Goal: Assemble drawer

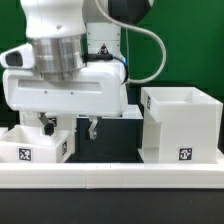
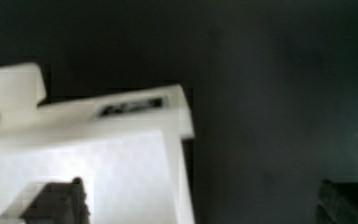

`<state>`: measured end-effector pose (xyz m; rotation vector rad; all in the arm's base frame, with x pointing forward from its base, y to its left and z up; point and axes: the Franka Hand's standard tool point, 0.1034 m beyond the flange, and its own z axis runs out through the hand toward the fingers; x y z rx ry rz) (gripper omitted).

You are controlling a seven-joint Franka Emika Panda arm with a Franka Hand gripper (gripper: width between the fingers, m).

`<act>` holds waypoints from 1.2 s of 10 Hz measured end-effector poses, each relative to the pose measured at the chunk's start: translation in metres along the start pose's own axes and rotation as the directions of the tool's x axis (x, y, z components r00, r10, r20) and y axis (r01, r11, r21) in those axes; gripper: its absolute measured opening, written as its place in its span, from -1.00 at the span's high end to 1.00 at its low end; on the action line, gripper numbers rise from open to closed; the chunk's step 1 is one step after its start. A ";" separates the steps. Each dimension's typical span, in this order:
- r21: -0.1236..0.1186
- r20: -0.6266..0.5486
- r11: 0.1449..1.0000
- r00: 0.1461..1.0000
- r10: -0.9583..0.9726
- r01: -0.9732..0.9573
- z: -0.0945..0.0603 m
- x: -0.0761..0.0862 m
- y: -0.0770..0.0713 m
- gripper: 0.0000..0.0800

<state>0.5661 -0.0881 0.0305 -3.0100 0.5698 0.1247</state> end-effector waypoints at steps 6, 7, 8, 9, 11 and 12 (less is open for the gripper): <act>-0.014 -0.006 1.000 1.000 -0.017 0.017 0.021 -0.005 -0.002 -0.62; -0.014 -0.006 1.000 1.000 -0.017 0.017 0.021 -0.004 -0.002 -0.62; -0.014 -0.006 1.000 1.000 -0.017 0.017 0.021 -0.004 -0.002 -0.31; -0.014 -0.007 1.000 1.000 -0.017 0.017 0.021 -0.004 -0.002 0.03; -0.014 -0.007 1.000 1.000 -0.017 0.017 0.021 -0.004 -0.002 0.49; -0.014 -0.007 1.000 1.000 -0.017 0.017 0.021 -0.004 -0.002 0.80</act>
Offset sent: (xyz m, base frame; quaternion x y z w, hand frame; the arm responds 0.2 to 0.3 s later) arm -0.0089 0.0049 -0.0329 -0.0122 0.0123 -0.0218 0.9996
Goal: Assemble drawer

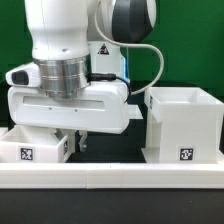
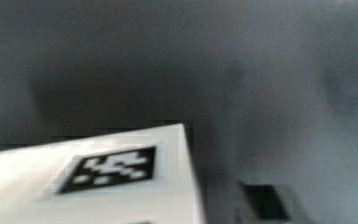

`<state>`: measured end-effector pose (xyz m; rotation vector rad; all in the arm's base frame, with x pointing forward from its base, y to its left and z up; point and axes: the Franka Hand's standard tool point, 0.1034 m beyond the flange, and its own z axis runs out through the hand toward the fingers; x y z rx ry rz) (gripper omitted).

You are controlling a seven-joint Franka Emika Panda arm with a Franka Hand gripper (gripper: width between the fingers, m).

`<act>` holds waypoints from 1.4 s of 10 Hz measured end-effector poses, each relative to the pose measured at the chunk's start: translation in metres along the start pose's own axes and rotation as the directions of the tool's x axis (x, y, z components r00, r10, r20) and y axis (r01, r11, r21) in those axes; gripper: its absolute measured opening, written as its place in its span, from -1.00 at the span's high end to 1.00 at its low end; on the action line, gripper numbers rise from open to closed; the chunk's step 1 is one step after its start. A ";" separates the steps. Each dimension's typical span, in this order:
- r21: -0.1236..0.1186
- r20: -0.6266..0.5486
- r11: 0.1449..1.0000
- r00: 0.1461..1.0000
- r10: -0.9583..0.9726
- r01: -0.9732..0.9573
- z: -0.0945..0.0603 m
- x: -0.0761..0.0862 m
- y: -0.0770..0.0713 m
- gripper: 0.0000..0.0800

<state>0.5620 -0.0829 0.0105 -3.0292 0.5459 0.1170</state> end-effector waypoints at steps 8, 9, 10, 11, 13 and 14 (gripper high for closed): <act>0.003 0.009 0.998 0.998 -0.064 0.064 -0.019 -0.003 -0.013 0.90; 0.006 0.000 0.992 0.992 -0.127 0.127 -0.030 -0.006 -0.019 0.90; 0.011 0.008 0.982 0.982 -0.188 0.188 -0.036 -0.013 -0.021 0.90; 0.017 0.021 0.972 0.972 -0.233 0.233 -0.040 -0.018 -0.021 0.90; 0.014 0.024 0.970 0.970 -0.244 0.243 -0.035 -0.017 -0.019 0.90; 0.015 0.022 0.944 0.944 -0.329 0.328 -0.035 -0.017 -0.019 0.90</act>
Offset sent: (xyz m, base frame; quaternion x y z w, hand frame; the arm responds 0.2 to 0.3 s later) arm 0.0000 0.0000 0.0000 0.0000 0.0000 0.0000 1.0000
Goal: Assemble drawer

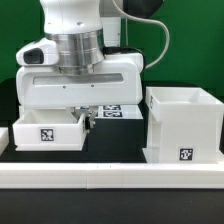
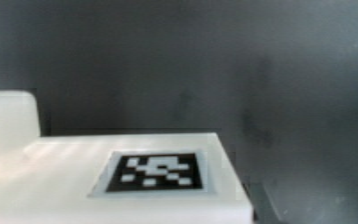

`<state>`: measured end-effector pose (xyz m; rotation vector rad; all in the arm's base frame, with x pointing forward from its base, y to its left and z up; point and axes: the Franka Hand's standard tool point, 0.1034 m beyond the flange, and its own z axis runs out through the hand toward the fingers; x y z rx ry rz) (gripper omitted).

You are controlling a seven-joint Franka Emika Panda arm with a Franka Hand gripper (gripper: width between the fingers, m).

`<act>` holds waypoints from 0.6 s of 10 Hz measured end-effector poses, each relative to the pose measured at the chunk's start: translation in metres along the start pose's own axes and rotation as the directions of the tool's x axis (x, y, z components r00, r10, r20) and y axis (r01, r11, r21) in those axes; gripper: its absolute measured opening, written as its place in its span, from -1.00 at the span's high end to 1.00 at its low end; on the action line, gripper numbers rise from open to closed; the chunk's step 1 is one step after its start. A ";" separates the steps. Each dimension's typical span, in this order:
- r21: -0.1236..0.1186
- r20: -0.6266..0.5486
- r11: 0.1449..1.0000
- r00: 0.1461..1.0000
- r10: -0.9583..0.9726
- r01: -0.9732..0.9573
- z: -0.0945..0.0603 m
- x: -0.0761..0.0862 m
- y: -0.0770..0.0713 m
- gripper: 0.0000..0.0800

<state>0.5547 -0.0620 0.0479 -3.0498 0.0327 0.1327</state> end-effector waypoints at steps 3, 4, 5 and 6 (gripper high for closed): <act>-0.051 -0.010 0.958 0.959 -0.282 0.281 0.001 0.003 0.000 0.90; -0.064 0.005 0.914 0.916 -0.402 0.402 0.002 0.001 -0.002 0.90; -0.068 0.021 0.867 0.869 -0.494 0.494 0.003 -0.001 -0.002 0.90; -0.067 0.037 0.818 0.820 -0.571 0.572 0.003 -0.003 -0.001 0.90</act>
Offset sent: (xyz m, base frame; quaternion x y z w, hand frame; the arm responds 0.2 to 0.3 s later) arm -0.0047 0.0024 0.0066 -0.0646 -0.0019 -0.3391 0.9385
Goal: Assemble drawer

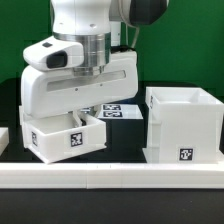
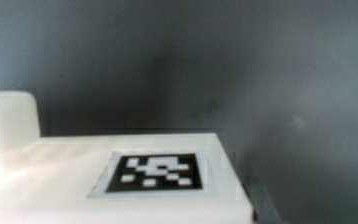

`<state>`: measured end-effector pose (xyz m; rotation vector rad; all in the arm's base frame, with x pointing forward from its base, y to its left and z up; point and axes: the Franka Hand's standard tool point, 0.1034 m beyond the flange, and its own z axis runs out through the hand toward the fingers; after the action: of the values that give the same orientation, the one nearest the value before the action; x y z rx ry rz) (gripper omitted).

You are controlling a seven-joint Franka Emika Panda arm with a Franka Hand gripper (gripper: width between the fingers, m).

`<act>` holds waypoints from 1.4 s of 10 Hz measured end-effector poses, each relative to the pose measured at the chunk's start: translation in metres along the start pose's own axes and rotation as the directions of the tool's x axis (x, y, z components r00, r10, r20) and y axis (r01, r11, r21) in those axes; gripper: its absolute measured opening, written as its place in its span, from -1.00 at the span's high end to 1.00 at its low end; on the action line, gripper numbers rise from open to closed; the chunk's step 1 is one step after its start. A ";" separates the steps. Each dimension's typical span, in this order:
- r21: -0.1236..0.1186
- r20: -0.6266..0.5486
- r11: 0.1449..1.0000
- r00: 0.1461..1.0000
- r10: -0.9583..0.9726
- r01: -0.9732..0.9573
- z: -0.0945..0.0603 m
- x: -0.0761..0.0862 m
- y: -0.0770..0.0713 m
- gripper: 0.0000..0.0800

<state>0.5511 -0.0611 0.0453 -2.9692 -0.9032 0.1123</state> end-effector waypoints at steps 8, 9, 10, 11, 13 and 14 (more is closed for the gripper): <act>-0.038 0.067 0.736 0.736 -0.674 0.676 0.002 -0.005 -0.004 0.90; -0.031 0.088 0.678 0.678 -0.730 0.735 0.002 -0.007 -0.008 0.90; -0.023 0.099 0.625 0.623 -0.776 0.781 0.001 -0.011 -0.008 0.90; -0.014 0.102 0.572 0.571 -0.815 0.820 0.002 -0.012 -0.006 0.89; -0.011 0.106 0.559 0.557 -0.824 0.829 0.003 -0.013 -0.006 0.89; -0.009 0.106 0.559 0.557 -0.824 0.829 0.004 -0.014 -0.006 0.89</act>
Offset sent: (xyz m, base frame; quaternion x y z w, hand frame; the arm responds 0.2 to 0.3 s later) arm 0.0000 0.0000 0.0000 0.0000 0.0000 -0.1938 0.9810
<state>0.5359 -0.0637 0.0421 -2.2277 -2.2301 0.1830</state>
